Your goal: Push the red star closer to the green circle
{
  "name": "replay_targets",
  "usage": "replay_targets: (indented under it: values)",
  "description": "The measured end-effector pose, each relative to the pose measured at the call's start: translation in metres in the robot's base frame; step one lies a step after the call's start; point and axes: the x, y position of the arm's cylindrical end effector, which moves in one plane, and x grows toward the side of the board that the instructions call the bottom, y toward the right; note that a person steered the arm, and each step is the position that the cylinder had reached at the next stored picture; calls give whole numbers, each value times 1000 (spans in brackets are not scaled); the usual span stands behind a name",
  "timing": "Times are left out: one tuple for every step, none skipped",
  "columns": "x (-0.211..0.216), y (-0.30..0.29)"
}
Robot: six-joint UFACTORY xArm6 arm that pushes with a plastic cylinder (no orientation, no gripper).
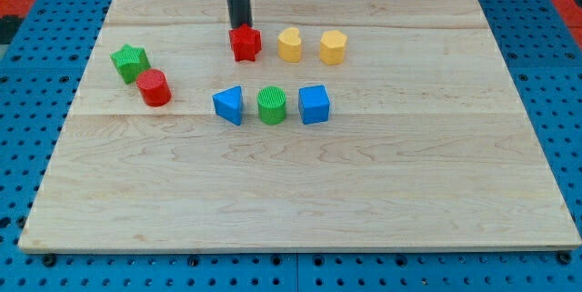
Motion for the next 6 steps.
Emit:
replay_targets:
  values:
    - [57, -9]
    - [101, -2]
    - [110, -22]
    - [147, -13]
    - [176, 2]
    - [176, 24]
